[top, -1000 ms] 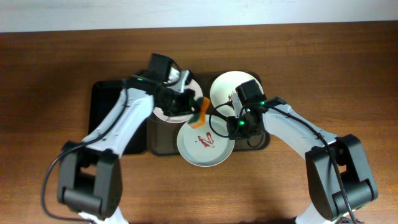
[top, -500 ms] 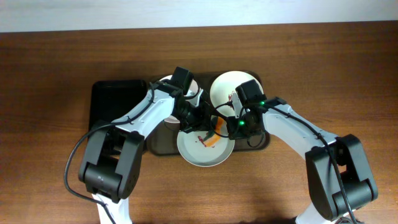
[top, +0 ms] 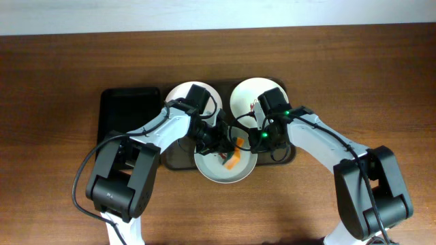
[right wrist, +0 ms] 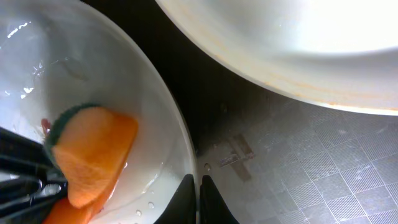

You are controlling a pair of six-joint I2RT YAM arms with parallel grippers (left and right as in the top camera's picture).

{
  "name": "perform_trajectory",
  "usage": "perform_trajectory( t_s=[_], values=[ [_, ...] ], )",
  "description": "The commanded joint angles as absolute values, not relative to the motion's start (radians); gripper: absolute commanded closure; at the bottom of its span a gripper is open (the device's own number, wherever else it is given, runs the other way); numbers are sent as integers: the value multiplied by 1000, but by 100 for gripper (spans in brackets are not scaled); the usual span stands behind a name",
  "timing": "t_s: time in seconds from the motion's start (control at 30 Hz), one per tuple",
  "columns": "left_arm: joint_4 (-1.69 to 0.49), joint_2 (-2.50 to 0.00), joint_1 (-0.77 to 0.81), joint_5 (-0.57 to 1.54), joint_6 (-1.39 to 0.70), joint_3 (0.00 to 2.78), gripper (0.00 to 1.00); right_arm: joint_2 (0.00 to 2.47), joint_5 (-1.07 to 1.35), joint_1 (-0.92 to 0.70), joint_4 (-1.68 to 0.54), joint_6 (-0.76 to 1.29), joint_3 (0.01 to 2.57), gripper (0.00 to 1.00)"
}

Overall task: Clean dirty plates on tray and stack at the side
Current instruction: 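Scrub the front plate with the sponge while the right gripper holds it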

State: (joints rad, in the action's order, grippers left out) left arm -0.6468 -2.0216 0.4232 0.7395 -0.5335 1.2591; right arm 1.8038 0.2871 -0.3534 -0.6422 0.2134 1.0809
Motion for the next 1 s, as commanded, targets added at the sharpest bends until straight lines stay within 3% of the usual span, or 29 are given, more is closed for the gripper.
perform_trajectory(
  t_s=[0.0,0.37,0.6,0.97],
  values=[
    [-659,-2029,409,528,-540,1235,100,1805,277,-360,-643,219,1102,96],
    [-694,-1964,364,400,-471,1236,100,1805,277,-360,-651,219,1102,96],
    [-634,-1860,380,658,-452,1236,100,1805,277,-360,-654,219,1102,96],
    [-585,-1913,453,667,-590,1223,100,1805,277,-360,-662,219,1102,96]
  ],
)
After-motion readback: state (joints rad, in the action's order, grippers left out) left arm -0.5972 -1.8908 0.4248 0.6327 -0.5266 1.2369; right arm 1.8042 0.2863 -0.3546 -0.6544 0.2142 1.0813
